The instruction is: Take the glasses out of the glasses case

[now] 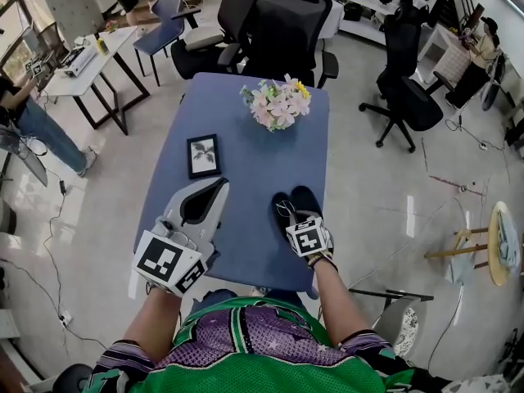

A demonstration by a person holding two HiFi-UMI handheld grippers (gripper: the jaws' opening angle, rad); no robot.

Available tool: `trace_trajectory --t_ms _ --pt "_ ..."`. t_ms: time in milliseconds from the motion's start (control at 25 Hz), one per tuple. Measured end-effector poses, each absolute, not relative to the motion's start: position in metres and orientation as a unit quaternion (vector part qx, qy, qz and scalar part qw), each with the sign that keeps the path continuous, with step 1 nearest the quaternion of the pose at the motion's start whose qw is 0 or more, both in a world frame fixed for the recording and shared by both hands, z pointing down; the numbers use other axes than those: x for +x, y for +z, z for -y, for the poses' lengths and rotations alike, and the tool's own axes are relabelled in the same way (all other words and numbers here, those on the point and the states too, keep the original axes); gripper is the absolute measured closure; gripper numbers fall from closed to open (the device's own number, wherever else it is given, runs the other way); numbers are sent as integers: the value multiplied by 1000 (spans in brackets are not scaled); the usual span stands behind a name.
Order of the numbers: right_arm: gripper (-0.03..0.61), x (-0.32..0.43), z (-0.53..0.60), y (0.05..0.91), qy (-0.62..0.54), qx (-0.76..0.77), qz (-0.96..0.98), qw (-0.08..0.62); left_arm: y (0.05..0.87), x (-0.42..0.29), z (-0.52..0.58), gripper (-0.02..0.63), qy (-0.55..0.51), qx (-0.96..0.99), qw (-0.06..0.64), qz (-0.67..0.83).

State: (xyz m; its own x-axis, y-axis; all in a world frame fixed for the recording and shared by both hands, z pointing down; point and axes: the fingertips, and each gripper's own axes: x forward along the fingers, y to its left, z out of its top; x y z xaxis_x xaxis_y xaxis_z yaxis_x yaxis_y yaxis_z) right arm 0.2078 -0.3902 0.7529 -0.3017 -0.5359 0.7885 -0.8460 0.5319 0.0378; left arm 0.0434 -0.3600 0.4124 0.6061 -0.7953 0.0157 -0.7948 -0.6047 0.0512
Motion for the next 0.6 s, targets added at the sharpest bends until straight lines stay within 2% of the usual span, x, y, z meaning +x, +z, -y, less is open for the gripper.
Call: trace_trajectory --t_ms 600 --pt "572 216 395 724 188 475 785 351 400 52 361 598 -8 905 27 424"
